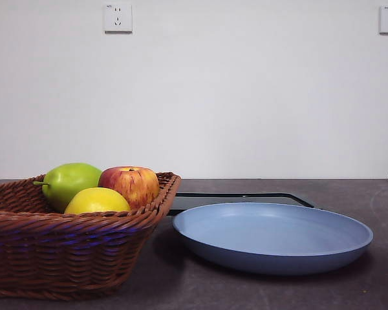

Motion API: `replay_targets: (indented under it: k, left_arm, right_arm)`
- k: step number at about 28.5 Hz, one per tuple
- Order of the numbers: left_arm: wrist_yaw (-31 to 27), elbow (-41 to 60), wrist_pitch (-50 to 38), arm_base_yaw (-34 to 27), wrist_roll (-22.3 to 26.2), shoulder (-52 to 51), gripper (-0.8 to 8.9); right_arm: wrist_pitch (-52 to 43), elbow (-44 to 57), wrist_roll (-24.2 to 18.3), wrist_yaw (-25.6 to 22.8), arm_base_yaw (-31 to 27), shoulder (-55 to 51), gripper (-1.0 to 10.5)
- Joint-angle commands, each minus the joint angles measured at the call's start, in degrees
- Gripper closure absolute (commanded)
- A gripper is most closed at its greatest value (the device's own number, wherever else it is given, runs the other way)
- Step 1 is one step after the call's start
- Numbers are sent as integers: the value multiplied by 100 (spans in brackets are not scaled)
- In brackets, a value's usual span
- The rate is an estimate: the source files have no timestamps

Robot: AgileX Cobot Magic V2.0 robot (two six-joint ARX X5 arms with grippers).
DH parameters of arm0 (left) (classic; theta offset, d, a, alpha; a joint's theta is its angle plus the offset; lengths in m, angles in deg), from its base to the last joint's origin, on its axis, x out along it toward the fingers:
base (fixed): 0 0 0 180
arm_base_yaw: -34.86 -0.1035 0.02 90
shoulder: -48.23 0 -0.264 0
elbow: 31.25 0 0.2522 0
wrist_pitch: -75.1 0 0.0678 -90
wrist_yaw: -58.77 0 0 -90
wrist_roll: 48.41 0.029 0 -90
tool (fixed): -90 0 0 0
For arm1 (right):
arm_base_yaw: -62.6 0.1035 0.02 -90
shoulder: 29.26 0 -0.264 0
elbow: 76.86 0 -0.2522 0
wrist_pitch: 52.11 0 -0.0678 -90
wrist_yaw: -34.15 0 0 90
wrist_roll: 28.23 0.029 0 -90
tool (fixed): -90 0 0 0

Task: Take the lemon from the basket,put the lemon in the plate,hand out the plate

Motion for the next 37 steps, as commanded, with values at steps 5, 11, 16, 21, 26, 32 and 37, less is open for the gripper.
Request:
replay_targets:
  k: [5, 11, 16, 21, 26, 32, 37]
  left_arm:
    - [70, -883, 509, 9, -160, 439, 807]
    - [417, -1759, 868, 9, -44, 1626, 807]
    - [1309, -2468, 935, 17, 214, 2702, 807]
    - [2009, -3126, 1239, 120, 387, 3630, 807]
    - [2138, -3668, 1956, 356, 896, 4275, 807]
    - [1947, -3993, 2492, 977, 1239, 4758, 807]
    - [2037, -3993, 2496, 1246, 1237, 4760, 802]
  right_arm:
    - [686, -868, 461, -20, 4, 348, 944]
    - [1290, -1786, 155, 4, 4, 1139, 944]
    - [1768, -2500, -153, 9, 4, 1961, 943]
    - [2260, -3150, -697, 286, 4, 2863, 943]
    - [3064, -3803, -1270, 658, 4, 3945, 943]
    - [3405, -4116, -1665, 1353, 9, 5523, 855]
    - [3163, -4116, -1665, 1346, 15, 6564, 710]
